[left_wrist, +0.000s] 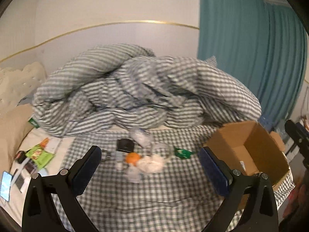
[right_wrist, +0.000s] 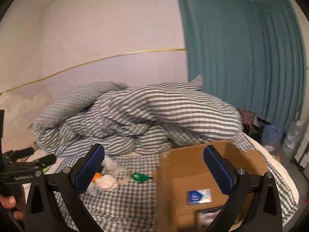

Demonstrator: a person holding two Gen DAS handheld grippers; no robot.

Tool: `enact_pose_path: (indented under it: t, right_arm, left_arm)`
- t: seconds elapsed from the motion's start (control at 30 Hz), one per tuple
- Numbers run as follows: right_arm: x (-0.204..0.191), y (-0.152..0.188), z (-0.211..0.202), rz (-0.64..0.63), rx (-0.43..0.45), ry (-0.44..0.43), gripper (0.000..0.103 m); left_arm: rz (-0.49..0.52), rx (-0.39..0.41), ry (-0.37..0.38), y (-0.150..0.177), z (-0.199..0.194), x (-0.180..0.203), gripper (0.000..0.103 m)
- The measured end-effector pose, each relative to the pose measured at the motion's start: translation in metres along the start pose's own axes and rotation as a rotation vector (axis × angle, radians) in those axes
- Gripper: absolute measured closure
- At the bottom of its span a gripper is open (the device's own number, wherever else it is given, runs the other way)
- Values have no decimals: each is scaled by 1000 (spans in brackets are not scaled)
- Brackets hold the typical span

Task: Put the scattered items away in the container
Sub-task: 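Open both tools to drop the tissue pack and pouch into the box, then grasp the white plush toy with the left tool while the right grasps the white cloth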

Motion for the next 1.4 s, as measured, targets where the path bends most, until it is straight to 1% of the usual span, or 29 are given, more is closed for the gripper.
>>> enact_pose_path:
  t: [0.03,0.13,0.23,0.33,0.4,0.57,0.67,0.8,0.93,1.23,1.4]
  right_arm:
    - [-10,-2,2,-10,-3,-12,0]
    - [-38,-5,7,-13,-6,-63,0]
    - [-63,-6,13,-21,-15,-108,0]
    - [-84,-1,17,-48,-32,-135,0]
    - [-94,4,21,-70,-48,-143,0]
    - [-104,18,42,-114,-88,-163,0]
    - [-105,24,57,-137,-117,-153,0]
    - [-103,31,77,-131,-137,-145,0]
    - [-99,46,96,-121,-166,-119,0]
    - [-83,84,141,-75,-244,-75,0]
    - [-83,99,166,-76,-282,-72,0]
  left_arm:
    - [-8,8,-6,0,-5,-9,0]
    - [-46,32,-58,-1,-21,-51,0]
    - [-70,35,-97,1,-30,-82,0]
    - [-86,29,-119,7,-30,-101,0]
    - [-97,19,-122,12,-25,-107,0]
    - [-112,-38,-102,34,1,-105,0]
    - [-113,-61,-84,43,18,-99,0]
    - [-95,-81,-77,52,42,-93,0]
    - [-84,-126,-79,66,75,-90,0]
    - [-91,-248,-74,113,150,-78,0]
    - [-78,-292,-63,132,182,-68,0]
Point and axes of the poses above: each gripper's, at about its wrist camera, not at the fingertips, and z roughly the way its jaws point, x to its right, y to its underside, the point moved 5 cm from there along z, roughly the way its jaws point, and after that the axes turned 5 degrees about x, right-handed, at the moved point
